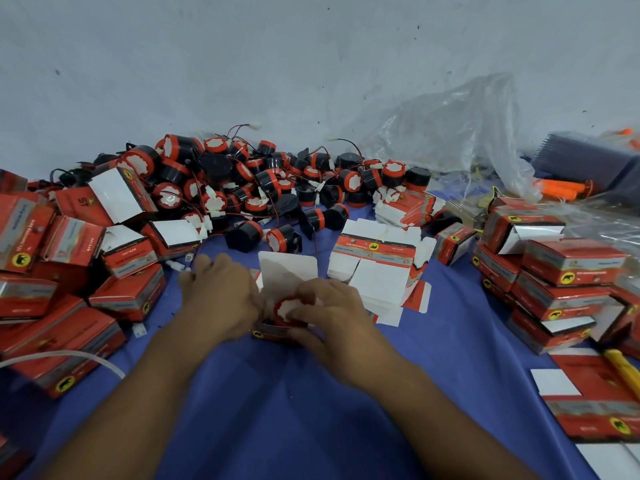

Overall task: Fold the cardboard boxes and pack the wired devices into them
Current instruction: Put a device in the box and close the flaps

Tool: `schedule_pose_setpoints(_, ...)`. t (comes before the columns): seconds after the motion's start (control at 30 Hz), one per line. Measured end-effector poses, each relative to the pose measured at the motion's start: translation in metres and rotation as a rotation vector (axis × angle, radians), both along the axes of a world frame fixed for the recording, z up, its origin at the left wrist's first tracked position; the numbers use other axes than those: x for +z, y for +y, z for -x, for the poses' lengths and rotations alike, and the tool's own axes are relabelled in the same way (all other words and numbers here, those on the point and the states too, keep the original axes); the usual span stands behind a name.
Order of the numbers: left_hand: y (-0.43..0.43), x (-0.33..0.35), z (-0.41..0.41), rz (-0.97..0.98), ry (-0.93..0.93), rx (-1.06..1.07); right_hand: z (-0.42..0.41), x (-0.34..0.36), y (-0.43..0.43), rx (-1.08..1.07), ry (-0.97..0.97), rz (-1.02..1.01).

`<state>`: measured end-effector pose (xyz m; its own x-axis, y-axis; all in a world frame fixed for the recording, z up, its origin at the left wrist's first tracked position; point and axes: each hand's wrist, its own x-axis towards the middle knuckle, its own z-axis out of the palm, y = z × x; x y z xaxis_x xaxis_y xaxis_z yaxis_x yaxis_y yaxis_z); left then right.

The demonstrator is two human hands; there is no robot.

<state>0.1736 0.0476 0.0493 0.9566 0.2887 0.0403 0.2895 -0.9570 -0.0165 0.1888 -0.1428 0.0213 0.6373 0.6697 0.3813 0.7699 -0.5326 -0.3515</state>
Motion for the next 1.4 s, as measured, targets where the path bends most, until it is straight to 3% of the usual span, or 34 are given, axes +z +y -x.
schedule_pose_setpoints(0.13, 0.014, -0.002, 0.001, 0.538, -0.017, -0.035, 0.001, -0.004, -0.005, -0.127, 0.061, -0.029)
schedule_pose_setpoints(0.23, 0.011, -0.016, -0.002, 1.004, -0.118, 0.096, 0.004, -0.008, 0.001, -0.237, 0.179, -0.133)
schedule_pose_setpoints(0.3, 0.011, -0.028, -0.006, 1.125, -0.225, 0.173, 0.003, -0.01, 0.006, -0.304, 0.236, -0.174)
schedule_pose_setpoints(0.43, 0.006, -0.044, -0.009, 1.058, -0.423, 0.173, -0.001, -0.013, 0.01, -0.377, 0.276, -0.413)
schedule_pose_setpoints(0.6, -0.007, -0.05, 0.001, 0.907, -0.64, 0.124, -0.006, -0.019, 0.018, -0.463, 0.3, -0.498)
schedule_pose_setpoints(0.77, -0.013, -0.053, 0.004, 0.647, -0.688, -0.081, -0.011, -0.029, 0.022, -0.375, 0.415, -0.676)
schedule_pose_setpoints(1.0, -0.007, -0.057, 0.004, 0.425, -0.571, -0.445, -0.019, -0.041, 0.022, -0.296, 0.081, -0.408)
schedule_pose_setpoints(1.13, -0.007, -0.058, 0.004, 0.614, -0.589, -0.542, -0.025, -0.034, 0.018, -0.15, 0.148, -0.361)
schedule_pose_setpoints(1.27, 0.001, -0.061, 0.004, 0.815, -0.622, -0.446, -0.029, -0.031, 0.011, -0.053, 0.177, -0.489)
schedule_pose_setpoints(1.4, -0.002, -0.062, 0.004, 1.0, -0.57, -0.324, -0.03, -0.029, 0.006, -0.085, 0.41, -0.524)
